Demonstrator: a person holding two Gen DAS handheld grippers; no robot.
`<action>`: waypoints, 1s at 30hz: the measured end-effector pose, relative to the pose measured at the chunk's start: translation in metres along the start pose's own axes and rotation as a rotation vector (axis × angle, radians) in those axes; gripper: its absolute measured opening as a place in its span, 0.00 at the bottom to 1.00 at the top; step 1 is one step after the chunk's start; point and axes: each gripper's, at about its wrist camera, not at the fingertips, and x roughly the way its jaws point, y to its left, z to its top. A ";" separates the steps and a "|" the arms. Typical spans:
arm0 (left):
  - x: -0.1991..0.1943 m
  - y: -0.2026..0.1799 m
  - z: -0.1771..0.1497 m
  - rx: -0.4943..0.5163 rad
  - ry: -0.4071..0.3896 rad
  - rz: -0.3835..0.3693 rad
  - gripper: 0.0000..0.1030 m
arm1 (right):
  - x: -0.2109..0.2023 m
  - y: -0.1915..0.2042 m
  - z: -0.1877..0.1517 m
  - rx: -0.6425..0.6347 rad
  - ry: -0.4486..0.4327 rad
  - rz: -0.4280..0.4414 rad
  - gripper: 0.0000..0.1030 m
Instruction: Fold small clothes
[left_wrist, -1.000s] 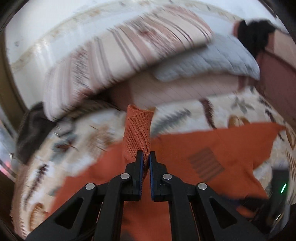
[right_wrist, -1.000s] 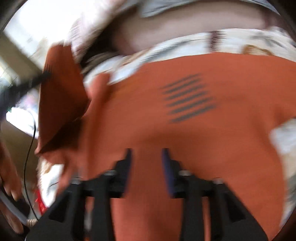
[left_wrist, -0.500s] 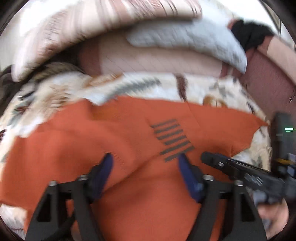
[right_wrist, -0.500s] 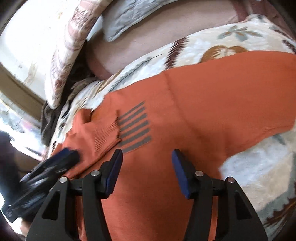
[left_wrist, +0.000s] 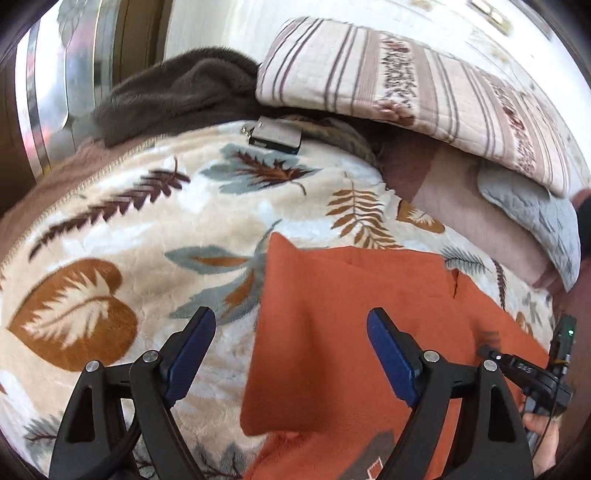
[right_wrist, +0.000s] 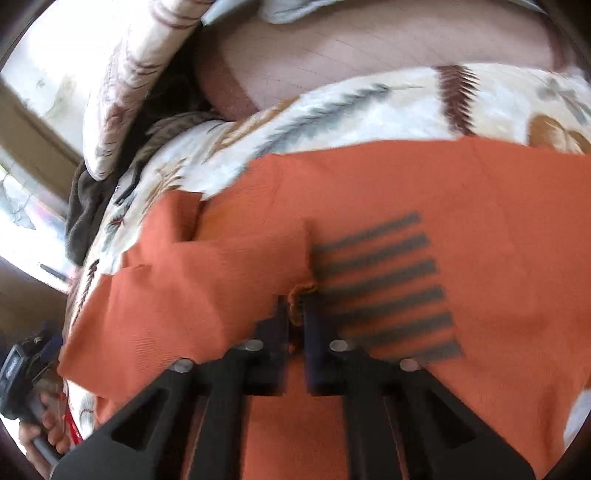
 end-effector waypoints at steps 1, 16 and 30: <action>0.002 0.000 -0.001 0.002 0.002 -0.007 0.82 | -0.011 0.002 0.001 -0.012 -0.031 0.004 0.07; 0.046 -0.011 0.011 0.020 0.091 -0.074 0.82 | -0.052 -0.001 0.016 -0.183 -0.154 -0.322 0.62; 0.071 -0.033 0.016 0.120 0.071 -0.025 0.03 | 0.066 0.102 0.075 -0.276 0.097 -0.016 0.54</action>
